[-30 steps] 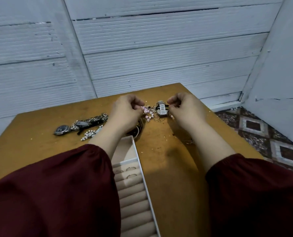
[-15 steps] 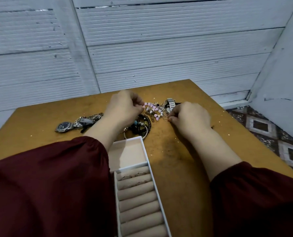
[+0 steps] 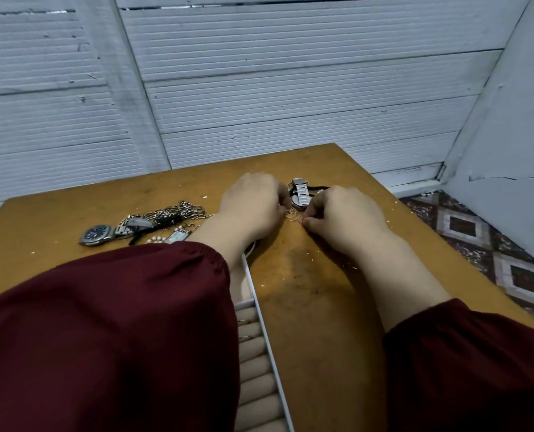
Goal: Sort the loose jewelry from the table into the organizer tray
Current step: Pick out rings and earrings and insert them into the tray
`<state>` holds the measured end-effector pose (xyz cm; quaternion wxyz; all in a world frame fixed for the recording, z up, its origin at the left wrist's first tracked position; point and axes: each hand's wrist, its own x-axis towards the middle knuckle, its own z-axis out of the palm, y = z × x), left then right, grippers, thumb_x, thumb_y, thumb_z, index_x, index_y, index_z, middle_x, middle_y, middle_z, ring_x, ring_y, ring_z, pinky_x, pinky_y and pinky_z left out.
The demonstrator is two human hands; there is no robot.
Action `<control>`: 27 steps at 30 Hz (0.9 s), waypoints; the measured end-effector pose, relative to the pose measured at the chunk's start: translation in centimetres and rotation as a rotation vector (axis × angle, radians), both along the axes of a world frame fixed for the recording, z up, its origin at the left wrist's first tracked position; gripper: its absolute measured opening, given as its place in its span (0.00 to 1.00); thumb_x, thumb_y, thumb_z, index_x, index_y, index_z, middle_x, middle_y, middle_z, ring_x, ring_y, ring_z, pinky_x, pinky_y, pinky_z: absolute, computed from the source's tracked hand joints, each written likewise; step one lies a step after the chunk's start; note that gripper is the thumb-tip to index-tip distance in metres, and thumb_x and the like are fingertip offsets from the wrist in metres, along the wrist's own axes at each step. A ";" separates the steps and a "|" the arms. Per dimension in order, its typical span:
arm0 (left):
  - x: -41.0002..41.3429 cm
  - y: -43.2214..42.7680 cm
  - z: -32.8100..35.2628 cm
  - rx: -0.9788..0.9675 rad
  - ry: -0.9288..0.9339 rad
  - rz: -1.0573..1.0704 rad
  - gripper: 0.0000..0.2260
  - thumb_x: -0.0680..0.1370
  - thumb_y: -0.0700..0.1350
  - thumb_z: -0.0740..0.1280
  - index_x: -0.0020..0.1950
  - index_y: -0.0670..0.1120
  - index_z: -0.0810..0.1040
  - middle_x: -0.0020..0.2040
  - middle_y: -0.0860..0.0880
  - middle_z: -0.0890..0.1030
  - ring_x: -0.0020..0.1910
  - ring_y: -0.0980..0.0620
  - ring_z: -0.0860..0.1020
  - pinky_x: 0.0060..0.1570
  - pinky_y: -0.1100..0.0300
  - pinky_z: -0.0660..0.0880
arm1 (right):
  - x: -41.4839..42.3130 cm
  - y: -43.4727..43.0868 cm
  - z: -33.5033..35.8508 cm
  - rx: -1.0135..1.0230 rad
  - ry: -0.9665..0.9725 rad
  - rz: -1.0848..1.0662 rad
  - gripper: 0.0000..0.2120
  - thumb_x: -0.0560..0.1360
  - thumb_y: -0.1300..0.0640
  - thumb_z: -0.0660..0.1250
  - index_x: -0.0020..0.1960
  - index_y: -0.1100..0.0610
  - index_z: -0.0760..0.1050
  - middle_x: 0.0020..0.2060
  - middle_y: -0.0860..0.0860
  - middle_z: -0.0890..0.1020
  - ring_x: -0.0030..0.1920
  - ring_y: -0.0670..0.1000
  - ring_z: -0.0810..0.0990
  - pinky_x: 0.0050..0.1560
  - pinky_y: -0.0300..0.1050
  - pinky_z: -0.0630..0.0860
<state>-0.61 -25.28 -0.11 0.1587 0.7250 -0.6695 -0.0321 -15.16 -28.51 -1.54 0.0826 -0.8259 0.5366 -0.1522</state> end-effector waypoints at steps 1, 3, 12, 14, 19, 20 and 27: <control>-0.2 -0.3 -0.2 0.004 -0.041 -0.015 0.06 0.76 0.48 0.68 0.51 0.54 0.82 0.54 0.47 0.77 0.57 0.46 0.73 0.51 0.54 0.71 | -0.1 0.0 0.0 0.009 -0.004 0.004 0.02 0.72 0.50 0.68 0.43 0.45 0.80 0.46 0.48 0.83 0.51 0.53 0.79 0.42 0.43 0.69; -0.5 -0.9 -0.6 0.019 -0.091 -0.025 0.11 0.76 0.50 0.67 0.57 0.54 0.81 0.57 0.46 0.75 0.60 0.44 0.71 0.55 0.53 0.69 | -0.3 0.0 0.1 0.029 -0.016 0.005 0.02 0.72 0.51 0.68 0.42 0.46 0.80 0.44 0.48 0.83 0.50 0.53 0.79 0.41 0.42 0.69; -0.8 -2.1 -0.9 0.035 -0.158 0.030 0.15 0.73 0.54 0.70 0.57 0.51 0.80 0.58 0.45 0.74 0.61 0.44 0.71 0.57 0.51 0.69 | -0.6 -0.2 0.0 0.099 -0.100 0.026 0.03 0.71 0.55 0.67 0.40 0.49 0.79 0.39 0.47 0.82 0.45 0.52 0.80 0.40 0.42 0.72; -0.9 -2.1 -0.8 0.037 -0.145 0.033 0.14 0.73 0.53 0.71 0.55 0.51 0.80 0.57 0.46 0.74 0.60 0.44 0.71 0.55 0.52 0.69 | -0.7 -0.3 0.0 0.121 -0.163 0.021 0.04 0.71 0.57 0.67 0.40 0.48 0.77 0.39 0.46 0.82 0.45 0.51 0.80 0.40 0.41 0.72; -1.2 -1.8 -0.5 0.037 0.001 0.031 0.07 0.71 0.48 0.73 0.45 0.52 0.78 0.48 0.49 0.79 0.51 0.45 0.77 0.49 0.53 0.75 | -1.1 -0.6 0.2 0.108 -0.218 -0.004 0.07 0.73 0.58 0.67 0.46 0.47 0.80 0.42 0.46 0.81 0.49 0.52 0.79 0.47 0.44 0.75; -1.3 -1.7 -0.5 0.034 0.014 0.028 0.07 0.70 0.47 0.74 0.43 0.52 0.77 0.47 0.48 0.80 0.50 0.45 0.77 0.48 0.52 0.76 | -1.2 -0.6 0.2 0.109 -0.226 -0.009 0.06 0.73 0.58 0.68 0.46 0.47 0.80 0.41 0.46 0.80 0.49 0.52 0.79 0.47 0.44 0.74; -1.5 -1.3 -0.5 -0.014 0.134 0.008 0.04 0.71 0.39 0.72 0.39 0.47 0.79 0.41 0.48 0.80 0.43 0.48 0.77 0.40 0.59 0.71 | -1.0 -0.5 0.1 0.102 -0.148 -0.013 0.04 0.73 0.51 0.70 0.48 0.47 0.81 0.45 0.47 0.82 0.50 0.51 0.79 0.43 0.41 0.69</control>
